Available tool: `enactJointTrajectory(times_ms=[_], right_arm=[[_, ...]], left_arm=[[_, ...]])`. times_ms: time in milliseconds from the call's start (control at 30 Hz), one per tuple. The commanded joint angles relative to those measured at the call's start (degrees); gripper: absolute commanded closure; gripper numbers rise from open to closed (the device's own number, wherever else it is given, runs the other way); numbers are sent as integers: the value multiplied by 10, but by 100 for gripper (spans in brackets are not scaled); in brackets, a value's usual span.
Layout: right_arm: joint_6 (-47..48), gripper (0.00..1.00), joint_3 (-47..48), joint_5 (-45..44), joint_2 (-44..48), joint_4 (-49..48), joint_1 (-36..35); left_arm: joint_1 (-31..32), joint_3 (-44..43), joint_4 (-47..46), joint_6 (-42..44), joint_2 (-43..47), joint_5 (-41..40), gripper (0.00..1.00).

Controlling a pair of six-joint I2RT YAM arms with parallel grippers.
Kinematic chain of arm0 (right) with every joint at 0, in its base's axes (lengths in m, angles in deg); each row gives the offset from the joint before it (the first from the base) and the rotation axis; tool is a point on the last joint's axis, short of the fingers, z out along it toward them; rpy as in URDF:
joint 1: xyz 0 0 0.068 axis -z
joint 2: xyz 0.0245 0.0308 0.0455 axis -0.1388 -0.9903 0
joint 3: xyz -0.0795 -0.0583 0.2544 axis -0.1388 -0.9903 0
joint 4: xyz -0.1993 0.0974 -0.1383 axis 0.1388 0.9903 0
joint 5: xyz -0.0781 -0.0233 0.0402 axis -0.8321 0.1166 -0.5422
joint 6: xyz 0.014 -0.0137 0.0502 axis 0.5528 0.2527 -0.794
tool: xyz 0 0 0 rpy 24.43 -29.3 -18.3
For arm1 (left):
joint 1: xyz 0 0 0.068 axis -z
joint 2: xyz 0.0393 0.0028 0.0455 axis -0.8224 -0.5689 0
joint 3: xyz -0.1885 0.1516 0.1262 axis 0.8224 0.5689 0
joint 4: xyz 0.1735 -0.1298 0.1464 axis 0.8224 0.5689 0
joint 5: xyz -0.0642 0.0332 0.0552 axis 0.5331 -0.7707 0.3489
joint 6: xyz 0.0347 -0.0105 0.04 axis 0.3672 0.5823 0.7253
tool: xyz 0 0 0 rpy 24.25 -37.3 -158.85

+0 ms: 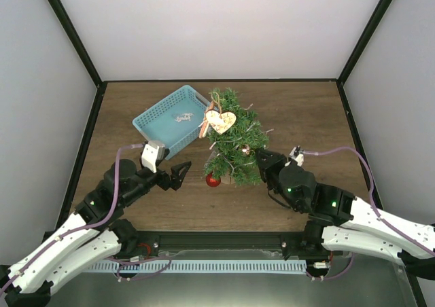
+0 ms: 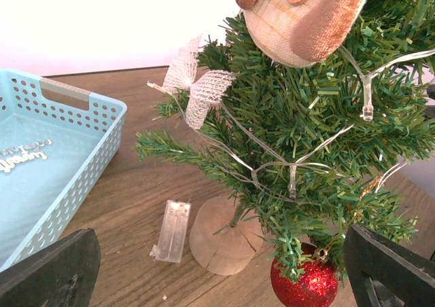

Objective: Decorate the small christmas tree
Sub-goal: Adjust the decoration item on the Christmas tree.

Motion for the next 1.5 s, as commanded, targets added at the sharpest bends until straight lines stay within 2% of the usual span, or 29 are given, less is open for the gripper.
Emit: enactJointTrajectory(times_ms=[0,167,567,633,733,1133,1467], right_arm=[[-4,80,-5,-43,2,-12,2],[22,80,-4,-46,-5,-34,2],[0,80,-13,-47,-14,-27,2],[14,85,-17,-50,-10,-37,2],[45,98,-24,-58,-1,-63,2],[335,99,-49,-43,40,-227,2],[464,99,-14,-30,55,-211,2]], left_arm=[[2,5,-4,7,4,2,1],[2,6,-5,7,3,5,1],[2,5,-7,7,3,10,1],[2,6,-7,7,3,11,1],[2,6,-7,7,4,12,1],[2,6,-7,7,6,12,1],[2,7,-11,7,5,16,1]])
